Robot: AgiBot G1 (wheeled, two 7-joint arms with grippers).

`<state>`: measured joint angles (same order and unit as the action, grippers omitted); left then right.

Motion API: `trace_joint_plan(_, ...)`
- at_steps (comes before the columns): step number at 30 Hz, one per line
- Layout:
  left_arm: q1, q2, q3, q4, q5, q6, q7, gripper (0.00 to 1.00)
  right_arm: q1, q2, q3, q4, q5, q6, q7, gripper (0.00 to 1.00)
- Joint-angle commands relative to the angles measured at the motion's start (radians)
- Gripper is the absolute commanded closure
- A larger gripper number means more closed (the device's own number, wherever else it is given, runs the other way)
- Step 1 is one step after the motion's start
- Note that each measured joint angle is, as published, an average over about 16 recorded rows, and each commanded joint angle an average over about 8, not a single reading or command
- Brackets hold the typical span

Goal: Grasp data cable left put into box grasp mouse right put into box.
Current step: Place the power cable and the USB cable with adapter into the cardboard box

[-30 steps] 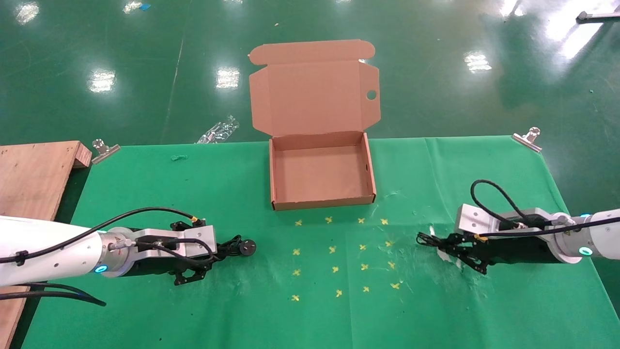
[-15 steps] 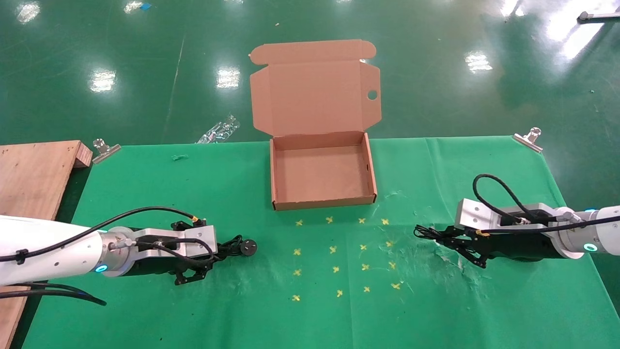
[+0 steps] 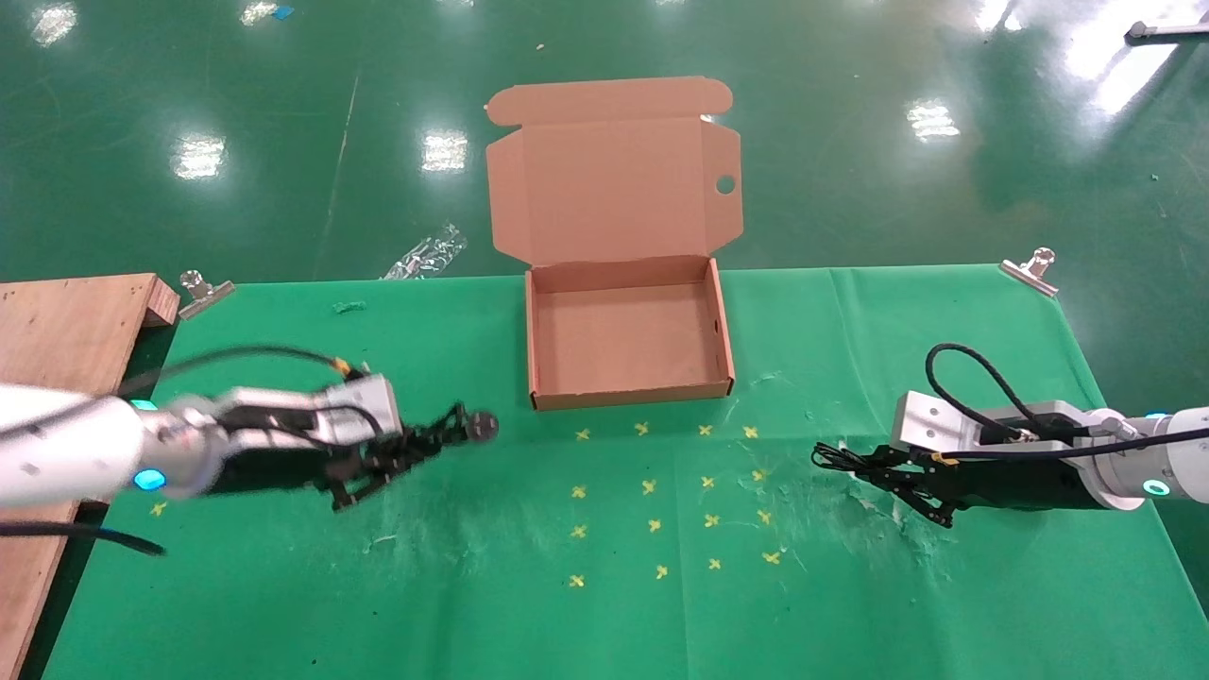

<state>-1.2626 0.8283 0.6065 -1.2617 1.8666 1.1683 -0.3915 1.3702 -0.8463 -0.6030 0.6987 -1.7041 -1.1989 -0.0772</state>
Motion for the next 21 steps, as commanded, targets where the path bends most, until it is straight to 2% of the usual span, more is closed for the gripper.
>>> trace_joint_plan(1,-0.016,-0.019,-0.02,-0.006,-0.04,0.015,0.004,1.0,-0.001,0.001,-0.001,0.002,-0.002,0.0,0.0,1.0)
trace_joint_plan(6,-0.078,0.004,-0.043,-0.055,-0.128,0.065,-0.002,1.0,0.009,0.019,0.025,0.011,0.033,0.003,0.006,1.0)
trace_joint_plan(11,-0.127,0.124,-0.01,-0.074,-0.111,0.06,-0.007,1.0,0.022,0.054,0.066,0.051,0.086,0.008,0.013,1.0)
trace_joint_plan(16,-0.144,0.296,0.07,-0.04,0.055,-0.027,-0.015,1.0,0.015,0.095,0.107,0.108,0.136,0.022,0.018,1.0)
trace_joint_plan(21,-0.161,0.462,0.151,0.086,0.281,-0.179,-0.029,1.0,-0.006,0.124,0.134,0.14,0.169,0.043,0.019,1.0)
